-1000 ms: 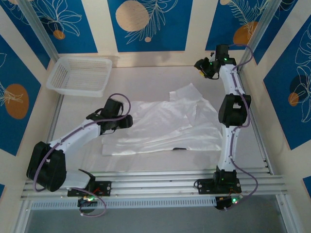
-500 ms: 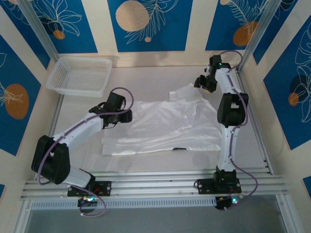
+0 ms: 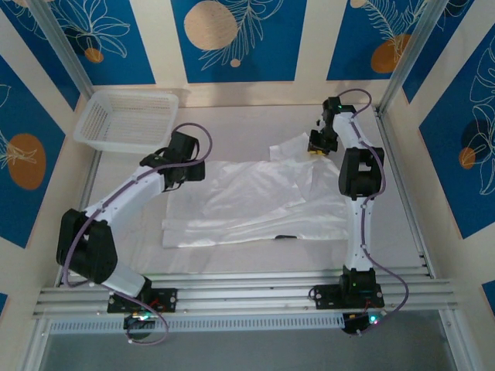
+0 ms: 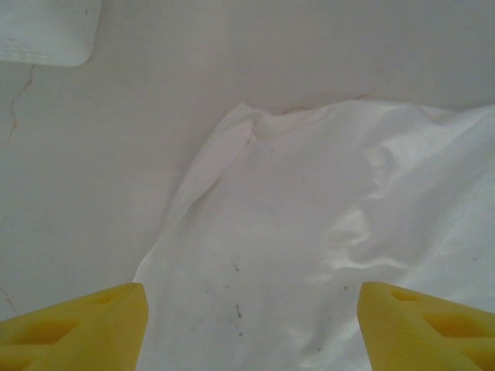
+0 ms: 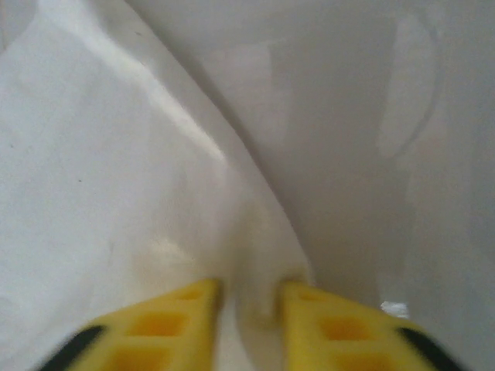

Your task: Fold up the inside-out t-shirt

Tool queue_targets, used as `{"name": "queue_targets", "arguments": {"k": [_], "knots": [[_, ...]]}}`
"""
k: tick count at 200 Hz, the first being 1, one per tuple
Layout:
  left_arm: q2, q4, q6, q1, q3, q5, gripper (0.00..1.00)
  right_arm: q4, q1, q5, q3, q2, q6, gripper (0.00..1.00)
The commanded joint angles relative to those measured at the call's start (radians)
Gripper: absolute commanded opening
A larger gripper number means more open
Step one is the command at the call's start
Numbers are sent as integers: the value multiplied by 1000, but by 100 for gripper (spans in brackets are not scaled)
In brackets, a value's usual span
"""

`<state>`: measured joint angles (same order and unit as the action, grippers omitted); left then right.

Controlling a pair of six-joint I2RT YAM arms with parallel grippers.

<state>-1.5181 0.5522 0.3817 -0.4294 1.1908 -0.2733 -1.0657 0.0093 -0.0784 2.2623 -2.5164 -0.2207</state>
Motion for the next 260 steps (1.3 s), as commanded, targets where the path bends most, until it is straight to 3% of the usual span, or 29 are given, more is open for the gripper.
{"name": "queue_targets", "arguments": {"k": [1, 6, 28, 63, 115, 169, 190, 212, 260], "knots": [[-41, 23, -25, 12, 56, 20, 72, -61, 1, 32, 75, -18, 10, 5], [-55, 30, -23, 11, 69, 22, 72, -68, -2, 31, 92, -13, 12, 0], [-126, 61, -18, 12, 129, 9, 72, -71, -21, -3, 106, 51, 19, 0], [-269, 95, -10, 9, 253, -45, 71, 36, -90, 0, -63, 179, 6, 0], [-543, 125, -104, 5, 513, -107, 70, 44, -108, 35, -113, 187, -6, 0], [-817, 217, -253, 12, 852, -47, 70, 42, -108, 72, -109, 179, -3, 0], [-925, 320, -263, 19, 1017, -72, 69, 29, -105, 74, -92, 168, -1, 0], [-995, 394, -254, 40, 1102, -8, 65, 26, -104, 66, -91, 169, -3, 0], [-1027, 408, -344, 74, 1106, 177, 56, 6, -124, 28, -67, 158, -44, 0]]}}
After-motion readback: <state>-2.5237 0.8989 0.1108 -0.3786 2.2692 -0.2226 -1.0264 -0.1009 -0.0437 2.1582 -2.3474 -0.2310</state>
